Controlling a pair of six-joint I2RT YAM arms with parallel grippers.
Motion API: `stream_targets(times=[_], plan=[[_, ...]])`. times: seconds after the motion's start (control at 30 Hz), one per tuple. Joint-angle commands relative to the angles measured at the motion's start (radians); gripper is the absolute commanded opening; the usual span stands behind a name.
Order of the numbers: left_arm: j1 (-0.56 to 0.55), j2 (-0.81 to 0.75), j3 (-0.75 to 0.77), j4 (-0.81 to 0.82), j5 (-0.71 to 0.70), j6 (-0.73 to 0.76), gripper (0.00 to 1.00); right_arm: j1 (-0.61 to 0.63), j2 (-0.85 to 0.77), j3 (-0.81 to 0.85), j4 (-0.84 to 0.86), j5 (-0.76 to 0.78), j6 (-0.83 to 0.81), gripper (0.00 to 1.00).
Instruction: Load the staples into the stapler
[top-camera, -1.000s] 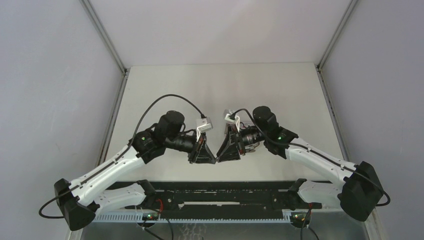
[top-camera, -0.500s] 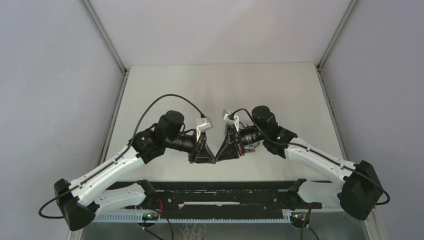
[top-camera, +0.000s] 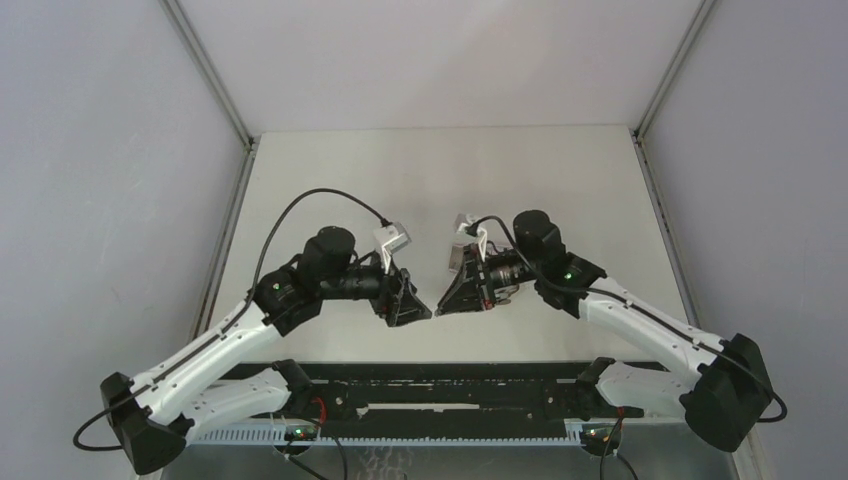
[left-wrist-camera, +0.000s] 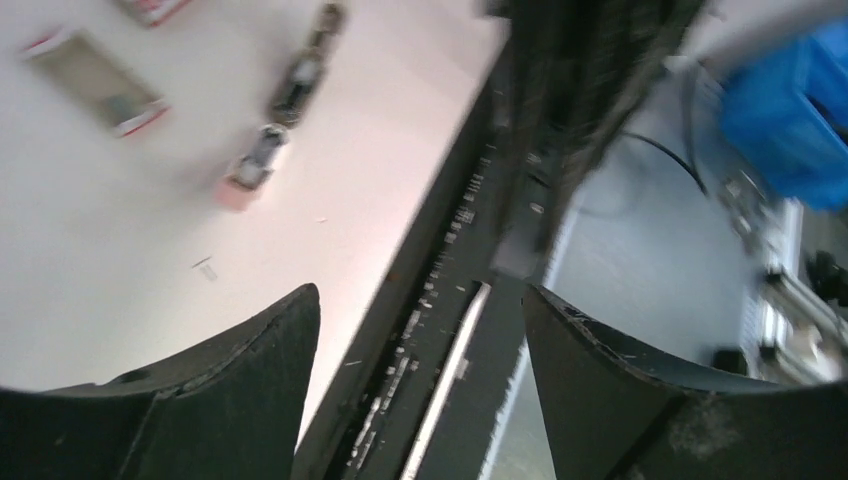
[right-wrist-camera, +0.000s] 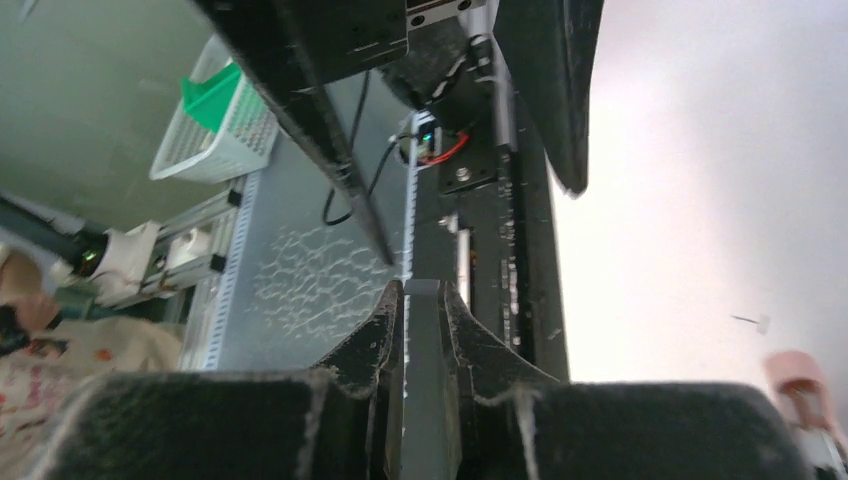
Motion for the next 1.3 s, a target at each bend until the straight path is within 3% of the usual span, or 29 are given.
stream_targets(times=[0.0, 0.3, 0.6, 0.8, 1.03, 1.27], plan=[[0.029, -0.034, -0.103, 0.105, -0.323, -0.162, 0.79, -0.071, -0.084, 0.01, -0.086, 0.109, -0.087, 0.05], [0.0, 0.173, -0.216, 0.442, -0.46, -0.493, 0.79, -0.104, -0.187, -0.095, -0.135, 0.443, -0.103, 0.06], [-0.04, 0.433, -0.136, 0.47, -0.544, -0.564, 0.79, -0.107, -0.291, -0.171, -0.112, 0.519, -0.067, 0.06], [-0.051, 0.535, -0.109, 0.538, -0.509, -0.595, 0.75, -0.113, -0.338, -0.182, -0.128, 0.522, -0.068, 0.06], [-0.062, 0.58, -0.089, 0.541, -0.494, -0.597, 0.59, -0.122, -0.356, -0.187, -0.139, 0.521, -0.075, 0.06], [-0.063, 0.586, -0.075, 0.495, -0.503, -0.592, 0.3, -0.136, -0.355, -0.191, -0.125, 0.508, -0.061, 0.06]])
